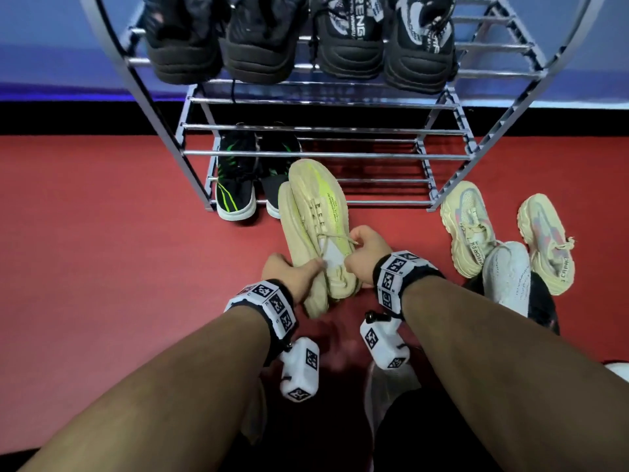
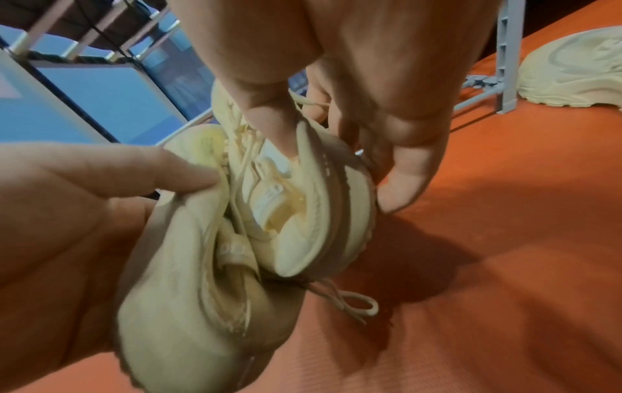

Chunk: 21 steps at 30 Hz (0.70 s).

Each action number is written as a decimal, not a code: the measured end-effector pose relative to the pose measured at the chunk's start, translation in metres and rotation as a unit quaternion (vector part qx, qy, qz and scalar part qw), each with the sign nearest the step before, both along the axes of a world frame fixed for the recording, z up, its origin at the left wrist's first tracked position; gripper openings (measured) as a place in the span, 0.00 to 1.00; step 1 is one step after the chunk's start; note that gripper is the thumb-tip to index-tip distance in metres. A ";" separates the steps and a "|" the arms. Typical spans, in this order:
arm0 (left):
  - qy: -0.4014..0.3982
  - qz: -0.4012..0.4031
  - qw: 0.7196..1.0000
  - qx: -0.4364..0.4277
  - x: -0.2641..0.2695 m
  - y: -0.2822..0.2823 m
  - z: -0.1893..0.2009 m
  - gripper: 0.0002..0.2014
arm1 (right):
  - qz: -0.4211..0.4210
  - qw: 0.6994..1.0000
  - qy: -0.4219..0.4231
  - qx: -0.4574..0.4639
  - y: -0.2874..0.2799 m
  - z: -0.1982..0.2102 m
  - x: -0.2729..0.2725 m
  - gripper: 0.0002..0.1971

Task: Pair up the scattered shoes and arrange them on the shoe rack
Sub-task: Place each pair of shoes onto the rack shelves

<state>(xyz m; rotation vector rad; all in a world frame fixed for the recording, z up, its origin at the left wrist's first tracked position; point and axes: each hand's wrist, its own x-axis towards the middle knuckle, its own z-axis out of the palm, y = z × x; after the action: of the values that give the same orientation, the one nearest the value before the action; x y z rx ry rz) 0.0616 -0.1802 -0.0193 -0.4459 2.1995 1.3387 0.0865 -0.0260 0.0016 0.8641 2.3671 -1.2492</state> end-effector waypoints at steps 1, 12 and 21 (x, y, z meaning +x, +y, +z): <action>0.014 0.011 1.000 0.000 -0.001 -0.006 0.003 0.28 | 0.002 1.000 0.014 0.001 -0.005 0.004 -0.003 0.16; 0.162 0.159 0.972 0.055 -0.037 -0.079 0.039 0.12 | -0.066 0.981 0.171 -0.071 -0.072 0.042 -0.043 0.16; 0.196 0.167 0.955 0.149 -0.085 -0.109 0.048 0.12 | -0.168 0.959 0.136 -0.185 -0.090 0.055 -0.085 0.17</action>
<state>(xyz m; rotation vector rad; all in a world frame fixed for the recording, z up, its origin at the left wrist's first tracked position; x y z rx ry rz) -0.0231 -0.2887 0.0286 -0.4818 2.2348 2.0607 0.0017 -0.1161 0.0564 1.0514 2.1189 -1.9853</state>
